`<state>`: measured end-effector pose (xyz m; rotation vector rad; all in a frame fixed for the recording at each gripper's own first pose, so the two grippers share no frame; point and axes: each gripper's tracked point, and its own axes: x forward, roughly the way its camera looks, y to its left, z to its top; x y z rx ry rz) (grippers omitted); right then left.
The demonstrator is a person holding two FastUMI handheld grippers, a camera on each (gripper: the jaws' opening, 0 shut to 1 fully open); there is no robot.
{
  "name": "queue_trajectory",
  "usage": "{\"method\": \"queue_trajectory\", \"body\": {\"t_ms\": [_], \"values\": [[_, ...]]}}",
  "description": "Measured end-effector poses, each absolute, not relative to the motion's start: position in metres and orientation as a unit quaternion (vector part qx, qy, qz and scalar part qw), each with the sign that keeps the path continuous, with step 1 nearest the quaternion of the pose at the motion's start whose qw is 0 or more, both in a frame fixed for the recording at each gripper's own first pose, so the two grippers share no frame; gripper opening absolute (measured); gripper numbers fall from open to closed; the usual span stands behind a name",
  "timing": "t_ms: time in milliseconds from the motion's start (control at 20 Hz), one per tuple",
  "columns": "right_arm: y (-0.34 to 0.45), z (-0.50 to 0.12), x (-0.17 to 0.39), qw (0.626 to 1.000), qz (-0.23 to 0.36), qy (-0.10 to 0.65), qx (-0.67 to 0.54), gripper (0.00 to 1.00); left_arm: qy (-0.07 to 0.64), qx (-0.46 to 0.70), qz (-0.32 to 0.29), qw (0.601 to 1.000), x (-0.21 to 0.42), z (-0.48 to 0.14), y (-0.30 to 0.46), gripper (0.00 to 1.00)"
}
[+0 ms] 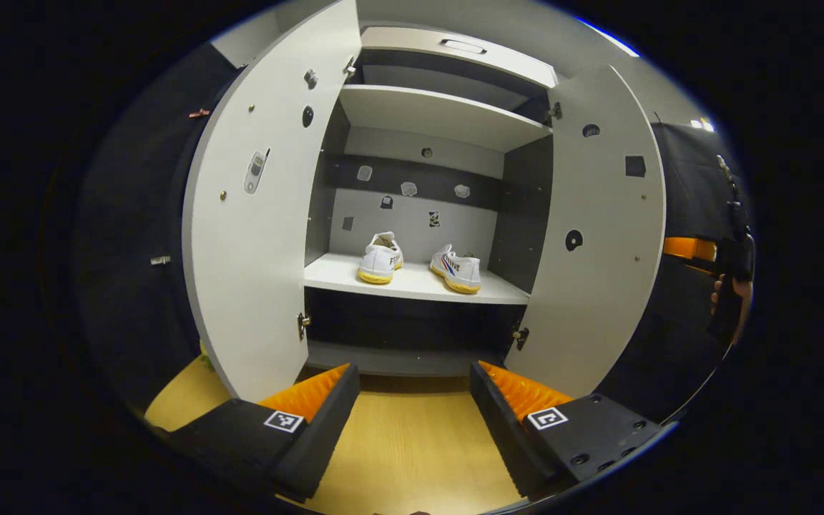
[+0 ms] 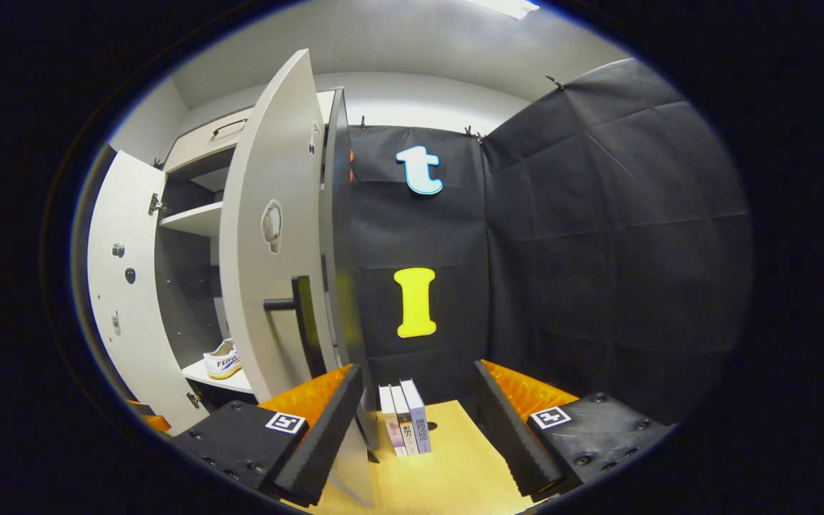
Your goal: Grab one shoe with the right hand and put it into the shoe cabinet, grab the other shoe with the left hand and put it into the shoe cabinet; then close the right door with the right hand and the left door with the left hand.
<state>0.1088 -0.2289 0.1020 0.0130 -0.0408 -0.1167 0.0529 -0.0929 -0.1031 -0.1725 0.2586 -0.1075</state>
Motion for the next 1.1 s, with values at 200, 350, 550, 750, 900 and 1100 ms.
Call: {"method": "queue_trajectory", "body": {"t_ms": [200,350,550,750,900,1100], "values": [[-0.231,0.117,0.141,0.999,-0.021,-0.029,-0.018,0.98,0.110,-0.095,-0.037,0.989,0.052,-0.093,-0.095,0.95],[-0.216,0.117,0.158,0.999,0.016,-0.029,-0.010,0.98,0.112,-0.096,-0.024,0.989,0.050,-0.095,-0.103,0.95],[-0.213,0.119,0.165,0.999,0.038,-0.025,-0.026,0.95,0.116,-0.090,-0.015,0.989,0.046,-0.102,-0.123,0.95],[-0.205,0.116,0.161,0.999,0.052,-0.006,-0.004,0.95,0.115,-0.085,-0.008,0.990,0.039,-0.103,-0.135,0.95],[-0.199,0.118,0.161,0.999,0.047,-0.012,-0.012,1.00,0.121,-0.088,-0.014,0.989,0.038,-0.105,-0.133,0.95],[-0.171,0.114,0.157,0.998,0.054,-0.009,-0.006,0.96,0.117,-0.088,-0.012,0.989,0.036,-0.100,-0.113,0.95]]}}
